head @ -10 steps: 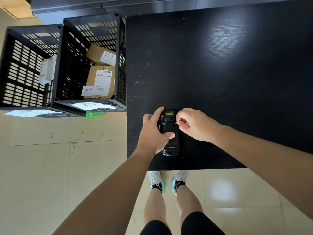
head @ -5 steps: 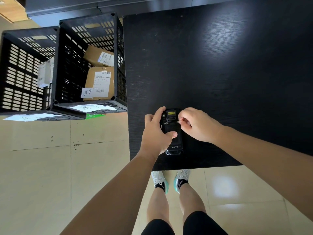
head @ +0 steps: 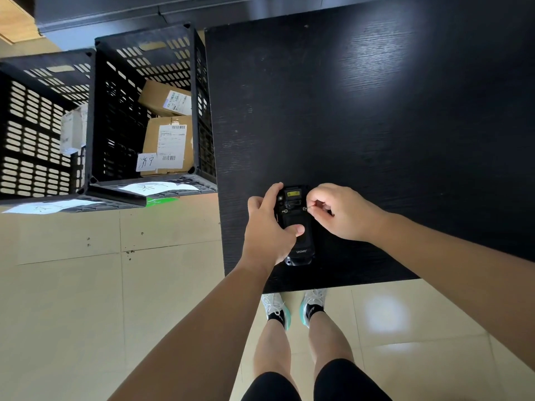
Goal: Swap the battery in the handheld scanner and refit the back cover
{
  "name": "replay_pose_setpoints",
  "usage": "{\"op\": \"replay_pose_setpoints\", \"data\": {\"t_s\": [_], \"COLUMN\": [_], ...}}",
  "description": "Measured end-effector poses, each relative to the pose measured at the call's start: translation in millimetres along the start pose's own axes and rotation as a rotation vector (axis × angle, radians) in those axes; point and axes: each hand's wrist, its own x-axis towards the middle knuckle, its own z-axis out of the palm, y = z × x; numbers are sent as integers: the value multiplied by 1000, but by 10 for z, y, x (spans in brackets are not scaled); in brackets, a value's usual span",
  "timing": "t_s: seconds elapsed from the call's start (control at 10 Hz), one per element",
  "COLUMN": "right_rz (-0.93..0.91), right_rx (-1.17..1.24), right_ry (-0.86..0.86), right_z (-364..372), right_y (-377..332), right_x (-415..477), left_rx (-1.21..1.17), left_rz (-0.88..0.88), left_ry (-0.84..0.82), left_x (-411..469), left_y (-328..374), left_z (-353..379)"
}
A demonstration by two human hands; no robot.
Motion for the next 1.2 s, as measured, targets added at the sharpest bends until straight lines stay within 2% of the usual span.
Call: {"op": "replay_pose_setpoints", "data": {"t_s": [0.4,0.8,0.9,1.0,1.1,1.2], "right_rz": [-2,61,107,227,368,504], "right_rx": [8,55,61,81,146,185], "right_ry": [-17,109,183,254,284,217], "right_z": [14,195,283,358,381,365], "right_y": [11,-63,-143,-309,-457,-733], "right_x": [30,-148,-222,-273,-372,-805], "left_rx": [-16,23,47,55,-38,-201], "left_rz": [-3,4,4,12,-46,-228], "left_ry": [-5,12,-7,-24,-75,94], "left_x": [13,27,11,10,-230,-668], "left_y": [-21,-15,-29,35,-5,64], "left_z": [21,38,41,25,-62,-181]}}
